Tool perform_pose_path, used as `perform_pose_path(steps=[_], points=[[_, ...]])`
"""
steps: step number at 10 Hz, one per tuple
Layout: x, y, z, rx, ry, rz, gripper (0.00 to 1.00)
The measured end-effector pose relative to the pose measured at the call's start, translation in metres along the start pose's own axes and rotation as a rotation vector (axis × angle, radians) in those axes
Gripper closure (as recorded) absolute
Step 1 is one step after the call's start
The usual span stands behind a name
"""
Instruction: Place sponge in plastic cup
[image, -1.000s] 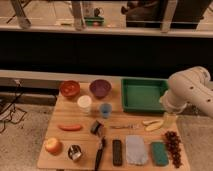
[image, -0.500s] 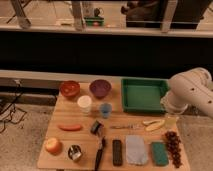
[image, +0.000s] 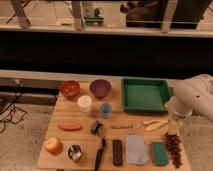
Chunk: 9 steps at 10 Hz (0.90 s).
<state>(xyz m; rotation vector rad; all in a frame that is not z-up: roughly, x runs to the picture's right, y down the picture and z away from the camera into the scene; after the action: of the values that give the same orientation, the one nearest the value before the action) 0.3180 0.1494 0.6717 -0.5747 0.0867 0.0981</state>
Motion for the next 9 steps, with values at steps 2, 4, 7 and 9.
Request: perform_pose_path(steps=[2,4,7,9], points=[[0.005,0.019,-0.001,-0.017,0.005,0.015,0.20],[0.006,0.032,-0.002,-0.050,-0.009,0.028,0.20],[0.015,0.054,0.001,-0.162,-0.073,0.064,0.20],[0.019,0.065,0.006,-0.233,-0.111,0.077,0.20]])
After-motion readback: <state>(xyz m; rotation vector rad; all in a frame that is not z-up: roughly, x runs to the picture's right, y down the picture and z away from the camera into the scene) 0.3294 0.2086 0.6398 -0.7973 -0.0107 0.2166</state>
